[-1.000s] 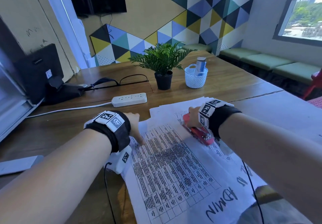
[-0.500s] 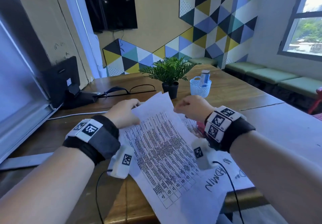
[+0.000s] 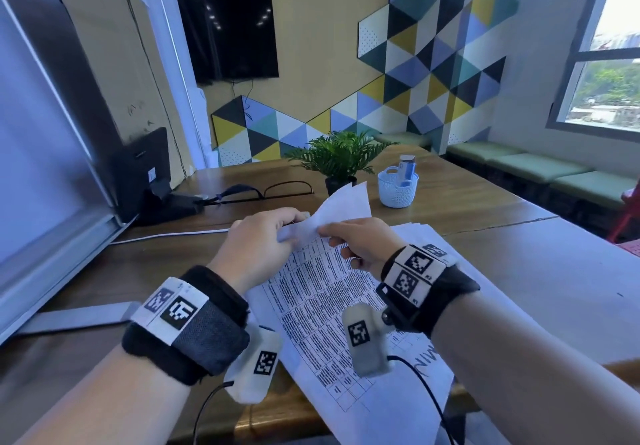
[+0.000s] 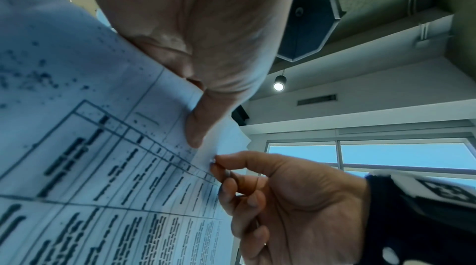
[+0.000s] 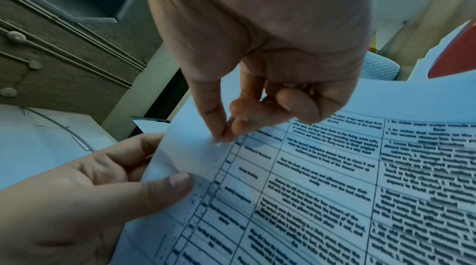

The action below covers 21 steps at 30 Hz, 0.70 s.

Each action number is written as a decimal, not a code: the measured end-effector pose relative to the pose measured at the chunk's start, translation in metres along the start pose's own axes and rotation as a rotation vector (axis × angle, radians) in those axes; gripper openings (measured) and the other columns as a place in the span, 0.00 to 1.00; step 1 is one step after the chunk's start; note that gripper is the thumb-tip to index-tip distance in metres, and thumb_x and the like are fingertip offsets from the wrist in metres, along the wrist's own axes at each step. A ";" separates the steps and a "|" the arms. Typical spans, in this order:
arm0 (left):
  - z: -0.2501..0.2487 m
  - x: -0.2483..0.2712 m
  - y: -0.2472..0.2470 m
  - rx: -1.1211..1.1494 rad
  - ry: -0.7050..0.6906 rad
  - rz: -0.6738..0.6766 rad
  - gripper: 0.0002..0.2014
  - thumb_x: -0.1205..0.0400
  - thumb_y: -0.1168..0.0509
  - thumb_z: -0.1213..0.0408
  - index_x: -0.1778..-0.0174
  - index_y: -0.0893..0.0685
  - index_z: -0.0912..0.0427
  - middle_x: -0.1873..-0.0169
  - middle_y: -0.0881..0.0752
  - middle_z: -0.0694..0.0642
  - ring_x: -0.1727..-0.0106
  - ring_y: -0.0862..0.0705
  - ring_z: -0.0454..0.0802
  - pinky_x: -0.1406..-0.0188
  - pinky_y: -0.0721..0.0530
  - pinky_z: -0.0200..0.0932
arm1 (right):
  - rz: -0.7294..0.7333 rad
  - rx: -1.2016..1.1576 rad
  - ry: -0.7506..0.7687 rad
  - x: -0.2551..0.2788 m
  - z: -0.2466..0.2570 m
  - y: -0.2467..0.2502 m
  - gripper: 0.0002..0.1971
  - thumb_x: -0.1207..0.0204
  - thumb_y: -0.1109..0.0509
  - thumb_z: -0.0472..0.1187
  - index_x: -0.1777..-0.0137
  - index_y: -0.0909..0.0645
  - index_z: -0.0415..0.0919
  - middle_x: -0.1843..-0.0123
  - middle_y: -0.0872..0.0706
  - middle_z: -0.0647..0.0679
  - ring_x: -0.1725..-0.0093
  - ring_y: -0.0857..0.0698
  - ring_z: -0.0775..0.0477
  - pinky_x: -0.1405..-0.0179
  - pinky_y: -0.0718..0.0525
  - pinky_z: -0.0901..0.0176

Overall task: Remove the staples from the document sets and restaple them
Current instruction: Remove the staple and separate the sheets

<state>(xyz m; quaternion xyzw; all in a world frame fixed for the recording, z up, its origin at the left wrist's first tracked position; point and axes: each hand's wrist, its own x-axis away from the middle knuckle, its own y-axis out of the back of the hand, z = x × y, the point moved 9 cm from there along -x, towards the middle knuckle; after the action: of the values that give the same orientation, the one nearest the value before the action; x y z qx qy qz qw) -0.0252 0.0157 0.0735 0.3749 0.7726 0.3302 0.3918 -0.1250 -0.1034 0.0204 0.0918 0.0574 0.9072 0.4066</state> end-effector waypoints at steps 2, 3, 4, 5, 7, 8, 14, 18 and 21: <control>-0.003 0.001 0.002 -0.029 -0.009 -0.014 0.13 0.19 0.35 0.63 0.46 0.15 0.39 0.57 0.15 0.34 0.51 0.18 0.43 0.48 0.27 0.43 | -0.009 0.007 0.007 0.000 0.003 -0.001 0.07 0.29 0.25 0.45 0.58 0.14 0.41 0.69 0.20 0.52 0.75 0.29 0.54 0.77 0.36 0.62; -0.004 0.001 0.004 -0.042 -0.008 -0.021 0.12 0.19 0.36 0.63 0.47 0.15 0.39 0.59 0.14 0.35 0.53 0.17 0.44 0.51 0.29 0.41 | -0.013 0.008 0.011 0.000 0.004 -0.002 0.07 0.29 0.26 0.45 0.59 0.14 0.42 0.69 0.20 0.52 0.75 0.29 0.54 0.78 0.37 0.62; -0.006 0.001 0.006 -0.051 -0.009 -0.032 0.10 0.19 0.36 0.62 0.49 0.16 0.39 0.61 0.13 0.38 0.54 0.16 0.46 0.53 0.30 0.42 | -0.019 0.015 0.020 0.000 0.006 -0.002 0.06 0.29 0.27 0.44 0.60 0.15 0.42 0.69 0.20 0.52 0.76 0.30 0.53 0.79 0.37 0.63; -0.007 0.001 0.008 -0.064 -0.003 -0.043 0.08 0.18 0.36 0.59 0.51 0.16 0.40 0.62 0.12 0.42 0.55 0.16 0.49 0.54 0.30 0.43 | -0.027 0.032 0.040 0.000 0.009 -0.003 0.06 0.29 0.28 0.44 0.62 0.16 0.42 0.69 0.20 0.52 0.76 0.30 0.53 0.80 0.37 0.63; -0.009 -0.001 0.012 -0.073 0.013 -0.078 0.05 0.16 0.39 0.52 0.54 0.17 0.43 0.65 0.14 0.45 0.58 0.18 0.51 0.54 0.31 0.45 | -0.049 0.083 0.115 0.001 0.016 -0.004 0.07 0.28 0.29 0.42 0.65 0.17 0.43 0.71 0.20 0.52 0.77 0.29 0.53 0.81 0.35 0.65; -0.011 -0.003 0.013 -0.069 0.015 -0.093 0.08 0.16 0.39 0.51 0.55 0.16 0.45 0.67 0.16 0.45 0.58 0.19 0.52 0.55 0.31 0.45 | -0.056 0.109 0.165 0.002 0.020 -0.005 0.07 0.27 0.29 0.42 0.66 0.17 0.43 0.71 0.19 0.53 0.77 0.29 0.54 0.81 0.34 0.66; -0.009 -0.011 0.010 -0.046 0.022 -0.134 0.20 0.16 0.36 0.56 0.75 0.27 0.55 0.78 0.28 0.51 0.68 0.28 0.59 0.66 0.38 0.45 | -0.134 0.260 0.426 0.008 0.038 -0.007 0.08 0.27 0.29 0.40 0.60 0.16 0.33 0.70 0.22 0.49 0.74 0.30 0.52 0.74 0.30 0.64; -0.007 -0.013 0.010 -0.030 0.024 -0.140 0.18 0.17 0.35 0.55 0.70 0.23 0.62 0.76 0.25 0.55 0.64 0.22 0.64 0.68 0.37 0.45 | -0.186 0.318 0.547 0.012 0.044 -0.006 0.07 0.27 0.29 0.39 0.65 0.19 0.40 0.72 0.24 0.55 0.78 0.28 0.60 0.75 0.32 0.71; -0.008 -0.016 0.012 -0.026 0.029 -0.140 0.20 0.17 0.35 0.56 0.75 0.28 0.55 0.78 0.27 0.52 0.66 0.25 0.60 0.67 0.36 0.45 | -0.220 0.339 0.589 0.014 0.048 -0.006 0.07 0.26 0.30 0.39 0.63 0.18 0.37 0.71 0.24 0.54 0.78 0.26 0.65 0.78 0.33 0.76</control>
<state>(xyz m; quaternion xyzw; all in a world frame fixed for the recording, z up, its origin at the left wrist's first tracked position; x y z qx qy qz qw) -0.0219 0.0071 0.0931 0.3099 0.7981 0.3173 0.4078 -0.1195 -0.0876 0.0680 -0.1141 0.3315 0.8231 0.4467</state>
